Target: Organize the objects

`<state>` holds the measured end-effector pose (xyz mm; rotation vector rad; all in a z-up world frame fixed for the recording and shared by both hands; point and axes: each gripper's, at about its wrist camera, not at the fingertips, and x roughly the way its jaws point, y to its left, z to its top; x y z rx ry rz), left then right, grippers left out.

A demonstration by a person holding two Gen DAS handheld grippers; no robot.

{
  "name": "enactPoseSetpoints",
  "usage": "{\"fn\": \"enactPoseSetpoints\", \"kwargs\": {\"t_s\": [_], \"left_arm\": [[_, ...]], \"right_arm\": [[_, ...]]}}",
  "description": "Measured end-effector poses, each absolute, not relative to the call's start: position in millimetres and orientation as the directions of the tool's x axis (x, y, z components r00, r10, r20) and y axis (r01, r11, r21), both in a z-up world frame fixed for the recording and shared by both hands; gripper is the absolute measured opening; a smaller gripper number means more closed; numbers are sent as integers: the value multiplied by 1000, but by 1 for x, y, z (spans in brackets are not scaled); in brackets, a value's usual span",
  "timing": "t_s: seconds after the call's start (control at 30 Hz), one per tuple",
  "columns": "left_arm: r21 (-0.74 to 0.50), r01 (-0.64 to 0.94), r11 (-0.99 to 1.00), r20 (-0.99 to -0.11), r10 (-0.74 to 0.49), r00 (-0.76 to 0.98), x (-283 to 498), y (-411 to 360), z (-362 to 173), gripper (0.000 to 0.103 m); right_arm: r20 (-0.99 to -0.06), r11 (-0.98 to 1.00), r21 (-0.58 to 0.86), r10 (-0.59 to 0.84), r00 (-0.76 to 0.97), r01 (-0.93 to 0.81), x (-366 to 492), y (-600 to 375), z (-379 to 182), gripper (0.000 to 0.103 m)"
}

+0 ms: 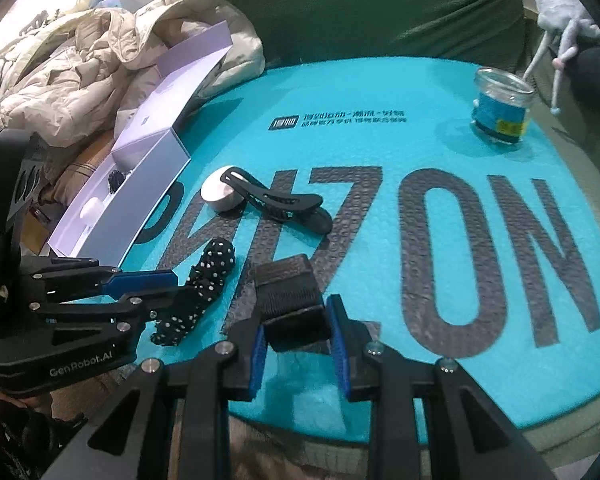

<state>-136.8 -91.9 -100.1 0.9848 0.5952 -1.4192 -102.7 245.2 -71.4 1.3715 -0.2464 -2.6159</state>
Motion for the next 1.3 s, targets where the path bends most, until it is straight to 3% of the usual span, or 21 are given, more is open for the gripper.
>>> {"fn": "enactPoseSetpoints", "kwargs": {"t_s": [0.63, 0.93, 1.3], "left_arm": [[204, 978, -51, -813, -565, 140, -119, -82, -98, 19], [180, 981, -77, -831, -545, 110, -117, -94, -112, 47], [225, 970, -87, -834, -533, 146, -123, -105, -129, 49]], "right_arm": [[-805, -976, 202, -214, -554, 84, -86, 233, -62, 28], [-817, -973, 214, -226, -531, 86, -97, 234, -79, 28], [-833, -974, 212, -221, -507, 76, -106, 243, -100, 28]]}}
